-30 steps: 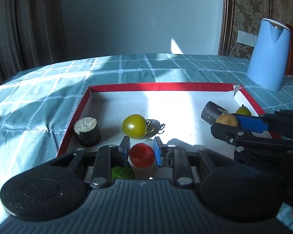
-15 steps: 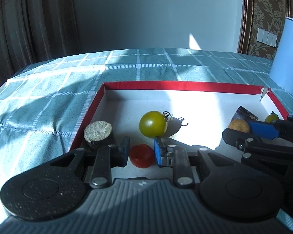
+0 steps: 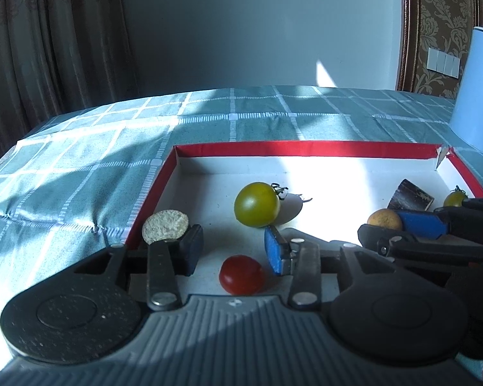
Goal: Organize fruits
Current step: 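Lower both items into the tray and open both grippers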
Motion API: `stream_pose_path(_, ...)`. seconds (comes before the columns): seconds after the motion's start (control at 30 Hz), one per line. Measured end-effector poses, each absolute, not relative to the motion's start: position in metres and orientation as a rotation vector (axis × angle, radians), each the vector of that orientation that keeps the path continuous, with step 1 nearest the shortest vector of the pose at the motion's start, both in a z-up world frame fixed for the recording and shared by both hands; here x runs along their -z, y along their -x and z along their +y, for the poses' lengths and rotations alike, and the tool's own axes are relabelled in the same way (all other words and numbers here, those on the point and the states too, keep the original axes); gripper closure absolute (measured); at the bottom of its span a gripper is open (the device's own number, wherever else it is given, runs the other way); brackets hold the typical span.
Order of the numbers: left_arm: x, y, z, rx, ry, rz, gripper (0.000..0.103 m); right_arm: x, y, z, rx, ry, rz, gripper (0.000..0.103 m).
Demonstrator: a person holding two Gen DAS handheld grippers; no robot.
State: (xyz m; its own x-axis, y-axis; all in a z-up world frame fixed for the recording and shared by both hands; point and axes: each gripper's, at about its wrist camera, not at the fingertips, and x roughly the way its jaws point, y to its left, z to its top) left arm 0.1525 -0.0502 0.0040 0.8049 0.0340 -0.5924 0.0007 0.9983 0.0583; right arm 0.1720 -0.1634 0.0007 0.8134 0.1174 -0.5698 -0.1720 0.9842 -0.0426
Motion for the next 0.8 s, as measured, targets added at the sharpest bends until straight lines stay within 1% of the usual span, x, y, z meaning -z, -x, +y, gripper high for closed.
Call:
stream_pose_path(0.13,-0.004,-0.15,-0.049,0.013,-0.039,0.636,0.05,0.0,-0.171,-0.164,-0.154,0.098,0.601,0.076)
stream_pose_path(0.33,-0.004,-0.145,-0.047,0.032,-0.03,0.634,0.046,-0.001,-0.17,-0.168,-0.154,0.067,0.605,0.075)
stream_pose_path(0.43,-0.005,-0.142,-0.046,0.046,-0.02,0.631,0.042,-0.001,-0.168,-0.17,-0.154,0.063,0.599,0.075)
stream_pose_path(0.6,-0.007,-0.13,-0.042,0.076,-0.006,0.622,0.031,-0.004,-0.159,-0.175,-0.16,0.039,0.587,0.075)
stream_pose_path(0.8,-0.009,-0.12,-0.04,0.093,0.004,0.607,0.027,-0.004,-0.152,-0.178,-0.159,0.03,0.572,0.072)
